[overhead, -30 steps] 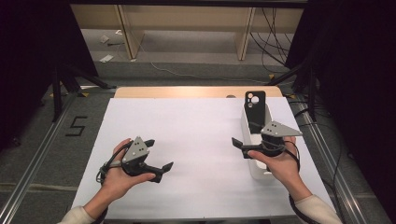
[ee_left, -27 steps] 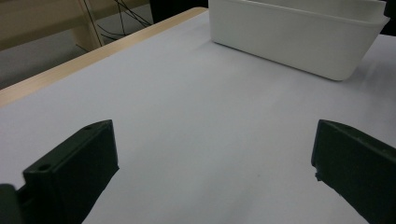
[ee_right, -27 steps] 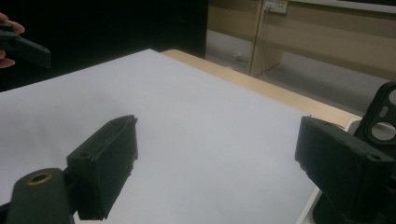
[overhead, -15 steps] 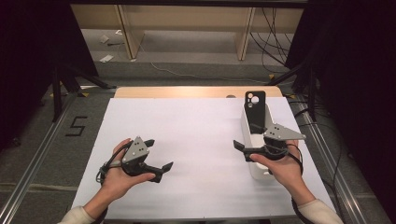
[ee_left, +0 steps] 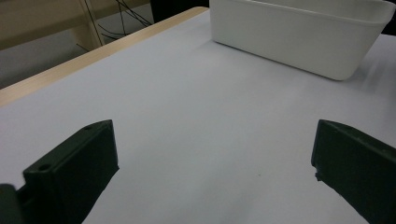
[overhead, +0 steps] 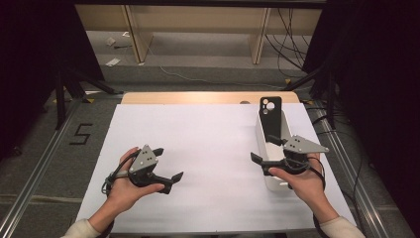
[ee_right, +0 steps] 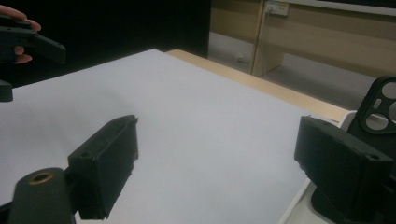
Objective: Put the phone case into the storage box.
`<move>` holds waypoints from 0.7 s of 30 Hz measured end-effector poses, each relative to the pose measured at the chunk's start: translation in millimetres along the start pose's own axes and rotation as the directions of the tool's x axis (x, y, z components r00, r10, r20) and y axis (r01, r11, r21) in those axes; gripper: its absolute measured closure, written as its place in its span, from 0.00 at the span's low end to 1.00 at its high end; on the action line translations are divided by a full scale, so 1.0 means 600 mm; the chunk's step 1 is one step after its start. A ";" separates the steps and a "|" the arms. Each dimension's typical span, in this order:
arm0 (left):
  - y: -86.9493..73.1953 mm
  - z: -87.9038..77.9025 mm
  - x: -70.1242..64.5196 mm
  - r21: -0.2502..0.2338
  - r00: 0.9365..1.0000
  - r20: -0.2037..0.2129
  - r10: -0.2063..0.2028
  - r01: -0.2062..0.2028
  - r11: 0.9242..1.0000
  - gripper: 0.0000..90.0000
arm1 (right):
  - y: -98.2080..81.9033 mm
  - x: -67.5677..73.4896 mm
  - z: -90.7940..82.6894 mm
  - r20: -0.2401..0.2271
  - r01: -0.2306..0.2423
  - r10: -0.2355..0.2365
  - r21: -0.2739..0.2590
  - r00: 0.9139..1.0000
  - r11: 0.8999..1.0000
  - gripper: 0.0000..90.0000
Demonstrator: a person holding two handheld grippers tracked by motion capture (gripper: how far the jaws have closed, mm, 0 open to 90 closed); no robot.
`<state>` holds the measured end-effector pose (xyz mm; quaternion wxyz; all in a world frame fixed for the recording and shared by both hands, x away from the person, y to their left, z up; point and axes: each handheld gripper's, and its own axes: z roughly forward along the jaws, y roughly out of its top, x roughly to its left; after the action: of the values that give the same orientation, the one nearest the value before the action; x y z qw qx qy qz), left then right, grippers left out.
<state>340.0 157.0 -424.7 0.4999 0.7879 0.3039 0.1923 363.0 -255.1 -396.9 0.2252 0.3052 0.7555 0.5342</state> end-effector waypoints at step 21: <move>0.000 0.000 -0.001 -0.002 1.000 0.001 0.003 -0.003 1.000 0.00 | -0.012 0.013 -0.015 -0.014 0.007 -0.007 -0.010 1.000 1.000 0.16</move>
<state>339.6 156.4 -424.9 0.5006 0.7879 0.3022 0.1930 349.7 -257.5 -400.7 0.2234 0.2978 0.7553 0.5394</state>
